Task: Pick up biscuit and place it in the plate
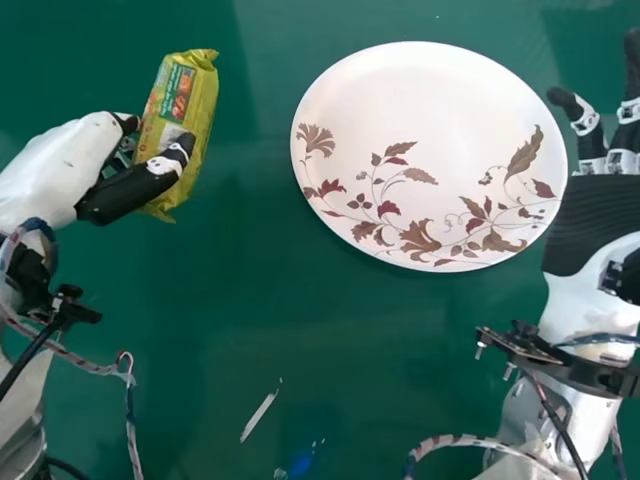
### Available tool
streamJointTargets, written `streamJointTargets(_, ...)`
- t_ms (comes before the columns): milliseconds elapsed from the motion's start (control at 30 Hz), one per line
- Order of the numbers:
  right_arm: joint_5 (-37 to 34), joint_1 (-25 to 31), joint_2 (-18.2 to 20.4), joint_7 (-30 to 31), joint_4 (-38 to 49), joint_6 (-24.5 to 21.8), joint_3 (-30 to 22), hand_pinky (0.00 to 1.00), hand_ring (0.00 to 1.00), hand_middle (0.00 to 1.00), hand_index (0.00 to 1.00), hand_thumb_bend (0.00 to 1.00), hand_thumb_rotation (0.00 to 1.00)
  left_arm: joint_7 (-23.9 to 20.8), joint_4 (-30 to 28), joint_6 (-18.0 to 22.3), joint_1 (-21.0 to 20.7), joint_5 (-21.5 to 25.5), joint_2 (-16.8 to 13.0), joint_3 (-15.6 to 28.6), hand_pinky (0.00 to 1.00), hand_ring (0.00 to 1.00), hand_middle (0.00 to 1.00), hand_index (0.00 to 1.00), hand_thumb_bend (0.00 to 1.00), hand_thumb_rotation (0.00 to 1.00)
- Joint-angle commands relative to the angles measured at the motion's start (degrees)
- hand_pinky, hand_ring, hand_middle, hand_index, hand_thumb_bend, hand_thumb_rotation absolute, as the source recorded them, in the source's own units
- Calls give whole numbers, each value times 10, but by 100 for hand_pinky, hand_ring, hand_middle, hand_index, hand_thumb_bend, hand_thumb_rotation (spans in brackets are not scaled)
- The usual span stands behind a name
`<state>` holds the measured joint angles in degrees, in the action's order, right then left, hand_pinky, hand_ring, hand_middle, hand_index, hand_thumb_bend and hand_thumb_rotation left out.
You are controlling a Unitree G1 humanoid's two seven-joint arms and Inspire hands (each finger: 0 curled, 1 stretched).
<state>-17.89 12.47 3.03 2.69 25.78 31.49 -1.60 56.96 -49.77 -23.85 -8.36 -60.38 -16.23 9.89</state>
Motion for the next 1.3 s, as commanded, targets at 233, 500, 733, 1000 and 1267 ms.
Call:
streamJointTargets(233,0,-9,10,6,-27,17,-7,54,67,72,76,90,45,-67,-4,-30,-40,46,16,-15,29,44,48,49,52,0)
streamJointTargets(500,-7,-23,-1,17,-46,22,-19,60,70,73,76,91,47,-105,1,-30,-55,53,16,-48,28,43,48,50,51,0)
streamJointTargets(733,-5,-28,-2,20,-44,16,-27,58,70,75,77,90,45,-131,13,-30,-66,105,18,-59,27,43,47,50,51,0)
streamJointTargets(1000,-13,-29,3,24,-44,10,-22,63,73,77,77,85,45,-140,29,-7,-89,134,-24,-79,26,42,47,51,51,0)
streamJointTargets(1267,-9,-28,12,20,-45,8,-17,55,68,72,76,92,44,-121,64,5,-133,155,-69,-120,26,42,47,51,51,0)
